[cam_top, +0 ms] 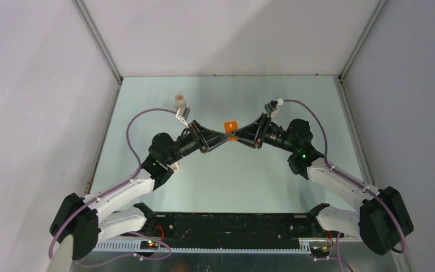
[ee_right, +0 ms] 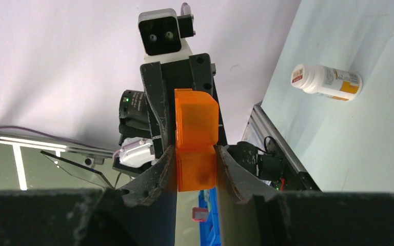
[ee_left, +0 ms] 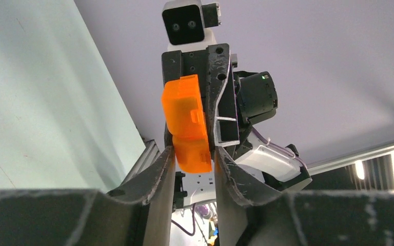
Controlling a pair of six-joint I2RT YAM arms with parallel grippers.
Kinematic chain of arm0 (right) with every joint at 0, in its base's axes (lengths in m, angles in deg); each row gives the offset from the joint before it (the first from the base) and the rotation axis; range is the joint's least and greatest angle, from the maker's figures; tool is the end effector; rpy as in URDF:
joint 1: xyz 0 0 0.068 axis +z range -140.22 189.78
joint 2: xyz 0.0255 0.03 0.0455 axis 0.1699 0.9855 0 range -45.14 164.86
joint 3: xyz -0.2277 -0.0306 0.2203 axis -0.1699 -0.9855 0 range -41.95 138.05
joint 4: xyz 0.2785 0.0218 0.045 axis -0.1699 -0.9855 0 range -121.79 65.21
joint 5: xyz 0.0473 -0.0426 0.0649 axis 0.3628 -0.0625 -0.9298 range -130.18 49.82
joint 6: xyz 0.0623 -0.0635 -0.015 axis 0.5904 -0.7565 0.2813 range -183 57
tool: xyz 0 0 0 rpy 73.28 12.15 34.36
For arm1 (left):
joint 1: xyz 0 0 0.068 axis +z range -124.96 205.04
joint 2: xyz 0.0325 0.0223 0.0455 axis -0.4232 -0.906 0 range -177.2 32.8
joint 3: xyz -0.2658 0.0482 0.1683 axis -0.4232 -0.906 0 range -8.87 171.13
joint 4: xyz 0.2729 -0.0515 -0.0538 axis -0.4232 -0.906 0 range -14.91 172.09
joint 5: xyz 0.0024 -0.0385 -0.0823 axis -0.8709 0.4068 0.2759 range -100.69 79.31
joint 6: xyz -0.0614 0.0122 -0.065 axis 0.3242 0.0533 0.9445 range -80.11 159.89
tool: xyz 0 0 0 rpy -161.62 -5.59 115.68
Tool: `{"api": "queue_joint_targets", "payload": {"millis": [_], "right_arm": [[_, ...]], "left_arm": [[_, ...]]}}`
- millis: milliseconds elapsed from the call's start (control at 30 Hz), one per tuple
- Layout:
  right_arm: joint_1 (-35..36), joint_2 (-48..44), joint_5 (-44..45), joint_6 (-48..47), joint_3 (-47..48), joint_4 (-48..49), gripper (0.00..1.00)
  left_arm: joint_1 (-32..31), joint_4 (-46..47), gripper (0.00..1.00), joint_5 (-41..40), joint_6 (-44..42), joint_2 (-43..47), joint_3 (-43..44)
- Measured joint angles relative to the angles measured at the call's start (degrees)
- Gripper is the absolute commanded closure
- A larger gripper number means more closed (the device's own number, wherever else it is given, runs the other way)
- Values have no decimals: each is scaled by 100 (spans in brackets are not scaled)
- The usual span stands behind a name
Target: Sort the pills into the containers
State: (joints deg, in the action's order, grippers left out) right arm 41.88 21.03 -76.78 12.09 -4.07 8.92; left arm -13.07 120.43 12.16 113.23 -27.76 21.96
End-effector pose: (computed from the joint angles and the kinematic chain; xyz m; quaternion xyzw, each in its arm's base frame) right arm 0.2259 0.1984 0.3368 0.0179 0.6795 0.6907 0.2467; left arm 0.1980 -0.1950 0.3256 -0.0503 0.6546 -0.6869 0.3118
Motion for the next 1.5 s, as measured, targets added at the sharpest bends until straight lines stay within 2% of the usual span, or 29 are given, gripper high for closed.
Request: {"api": "queue_joint_targets", "payload": {"millis": [133, 267, 567, 700, 1000, 1033, 1133, 1200, 1267, 1333, 1367, 1400, 1467, 1500], "right_arm": [[-9, 0, 83, 87, -7, 24, 91], [-9, 0, 107, 153, -7, 28, 83], [-9, -7, 164, 188, -7, -2, 56], [-9, -26, 302, 208, -9, -44, 49], [-9, -85, 525, 225, -9, -44, 48], [-9, -85, 546, 208, -9, -44, 50], [-9, -87, 619, 90, -7, -63, 65], [-9, -90, 682, -17, -11, -127, 74], [-9, -92, 710, -61, -17, -155, 80], [-4, -94, 726, -103, -17, -155, 82], [-4, -94, 728, -116, -17, -157, 82], [-2, -94, 730, -120, -17, -157, 82], [7, -94, 743, -116, -17, -151, 82], [9, -94, 756, -116, -17, -136, 82]], "left_arm": [[11, 57, 88, -15, 20, 0, -7], [13, 68, 100, -17, 20, 0, -7], [15, 57, 100, -33, 17, -9, -7], [7, 7, 100, -9, 11, -11, -9], [-2, -173, 100, 4, -4, -11, -13], [-2, -181, 100, 4, -9, -11, -13], [-2, -208, 100, 7, -24, -9, -13], [-2, -208, 99, 9, -22, 7, -13], [-2, -221, 93, 9, -24, 26, -13], [-2, -240, 73, 9, -26, 35, -13], [-2, -249, 69, 9, -26, 35, -13], [-2, -254, 59, 9, -26, 35, -13], [-2, -262, 49, 17, -15, 35, -13], [-2, -282, 48, 28, -37, 35, -13]]}}
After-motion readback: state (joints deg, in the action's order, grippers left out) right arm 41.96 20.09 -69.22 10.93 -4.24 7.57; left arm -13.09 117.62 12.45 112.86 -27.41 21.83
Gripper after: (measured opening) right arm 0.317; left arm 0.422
